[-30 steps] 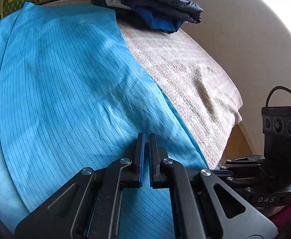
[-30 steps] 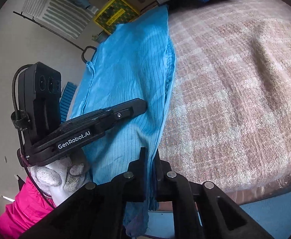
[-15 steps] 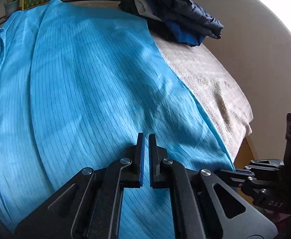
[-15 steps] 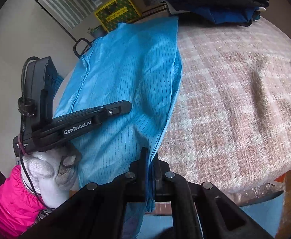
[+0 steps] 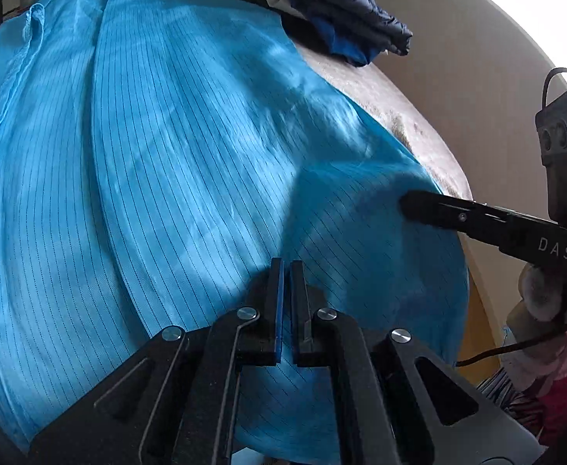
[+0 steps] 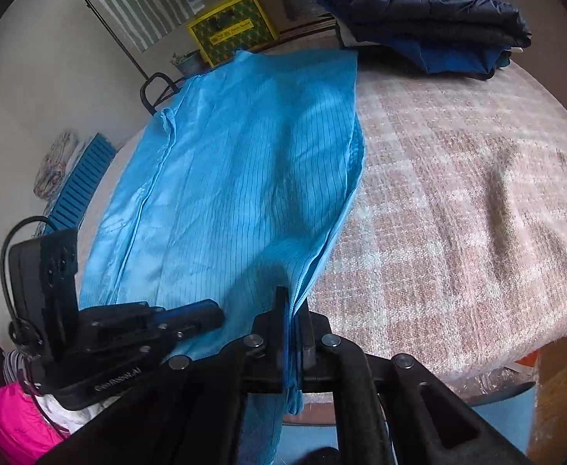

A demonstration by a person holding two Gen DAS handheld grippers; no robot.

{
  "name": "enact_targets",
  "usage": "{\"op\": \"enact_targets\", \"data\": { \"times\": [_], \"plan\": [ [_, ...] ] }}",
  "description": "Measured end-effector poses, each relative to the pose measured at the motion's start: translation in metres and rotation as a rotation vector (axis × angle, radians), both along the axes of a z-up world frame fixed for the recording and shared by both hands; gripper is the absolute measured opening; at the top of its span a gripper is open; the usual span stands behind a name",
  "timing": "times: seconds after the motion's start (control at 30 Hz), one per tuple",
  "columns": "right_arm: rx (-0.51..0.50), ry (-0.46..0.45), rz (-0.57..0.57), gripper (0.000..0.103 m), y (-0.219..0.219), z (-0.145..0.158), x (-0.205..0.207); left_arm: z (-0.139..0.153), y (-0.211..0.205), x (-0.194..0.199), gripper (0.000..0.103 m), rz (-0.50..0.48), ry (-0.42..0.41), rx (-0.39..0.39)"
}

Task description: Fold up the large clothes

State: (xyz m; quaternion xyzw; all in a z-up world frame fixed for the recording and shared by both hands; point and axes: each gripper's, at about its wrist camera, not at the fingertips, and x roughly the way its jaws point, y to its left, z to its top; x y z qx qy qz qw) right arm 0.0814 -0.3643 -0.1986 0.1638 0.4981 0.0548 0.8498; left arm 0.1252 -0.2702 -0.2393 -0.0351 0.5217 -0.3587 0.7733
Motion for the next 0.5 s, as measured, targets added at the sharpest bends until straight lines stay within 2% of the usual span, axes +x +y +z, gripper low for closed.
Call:
{"op": "enact_targets", "data": {
  "times": [0.03, 0.1, 0.23, 0.37, 0.5],
  "plan": [
    [-0.014, -0.003, 0.0, 0.0, 0.002, 0.002, 0.0, 0.004, 0.001, 0.001, 0.0, -0.015, 0.02, 0.007],
    [-0.059, -0.008, 0.005, 0.0, 0.006, 0.005, 0.0, 0.022, 0.017, 0.004, 0.0, -0.005, 0.024, -0.03],
    [-0.151, -0.026, 0.023, 0.0, 0.02, 0.012, 0.0, 0.079, 0.073, 0.014, 0.0, 0.058, -0.07, -0.068],
    [-0.276, -0.051, 0.067, 0.0, 0.043, 0.022, 0.002, 0.122, 0.155, 0.03, 0.0, 0.227, -0.142, -0.128],
    [-0.406, -0.097, 0.134, 0.0, 0.075, 0.033, 0.003, 0.135, 0.224, 0.04, 0.0, 0.39, -0.174, -0.178]
  ]
}}
